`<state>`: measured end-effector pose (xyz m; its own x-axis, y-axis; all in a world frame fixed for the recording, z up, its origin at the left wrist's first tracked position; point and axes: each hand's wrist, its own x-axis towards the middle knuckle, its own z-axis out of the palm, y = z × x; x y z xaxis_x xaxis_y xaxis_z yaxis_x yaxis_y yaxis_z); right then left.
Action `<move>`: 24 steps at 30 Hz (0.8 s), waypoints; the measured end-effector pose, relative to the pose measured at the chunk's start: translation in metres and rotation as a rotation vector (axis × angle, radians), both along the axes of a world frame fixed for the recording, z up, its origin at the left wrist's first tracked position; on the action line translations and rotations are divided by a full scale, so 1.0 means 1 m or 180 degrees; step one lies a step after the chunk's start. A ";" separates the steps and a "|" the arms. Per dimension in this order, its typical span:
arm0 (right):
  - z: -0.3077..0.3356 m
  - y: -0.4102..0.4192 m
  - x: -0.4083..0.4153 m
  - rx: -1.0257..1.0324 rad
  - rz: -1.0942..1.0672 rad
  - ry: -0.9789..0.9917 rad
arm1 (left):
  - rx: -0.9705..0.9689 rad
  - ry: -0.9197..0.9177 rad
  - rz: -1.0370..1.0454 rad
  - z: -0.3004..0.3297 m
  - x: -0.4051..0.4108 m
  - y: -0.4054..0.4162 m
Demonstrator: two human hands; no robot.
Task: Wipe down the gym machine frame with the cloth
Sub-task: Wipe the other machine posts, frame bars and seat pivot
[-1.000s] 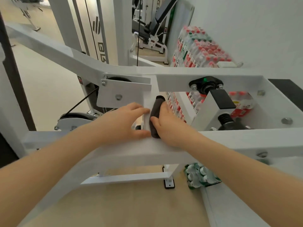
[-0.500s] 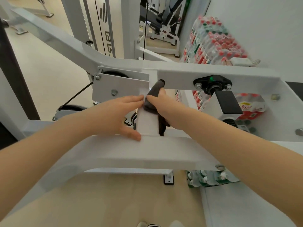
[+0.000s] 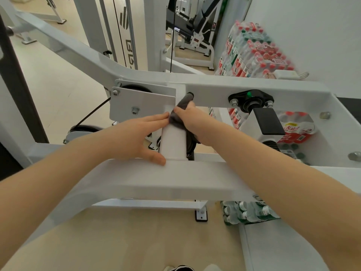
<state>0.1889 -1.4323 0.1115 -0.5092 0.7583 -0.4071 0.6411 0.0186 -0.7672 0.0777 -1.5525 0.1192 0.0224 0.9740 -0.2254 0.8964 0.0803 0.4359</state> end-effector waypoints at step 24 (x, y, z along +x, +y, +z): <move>-0.001 -0.028 -0.013 0.3441 0.3859 -0.1284 | -0.0130 0.0381 0.0386 -0.002 -0.022 -0.057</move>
<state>0.1763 -1.4604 0.1103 -0.9709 0.0312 -0.2373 0.0007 0.9918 0.1277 0.0556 -1.6094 0.1172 -0.1241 0.9579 -0.2587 0.9244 0.2064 0.3208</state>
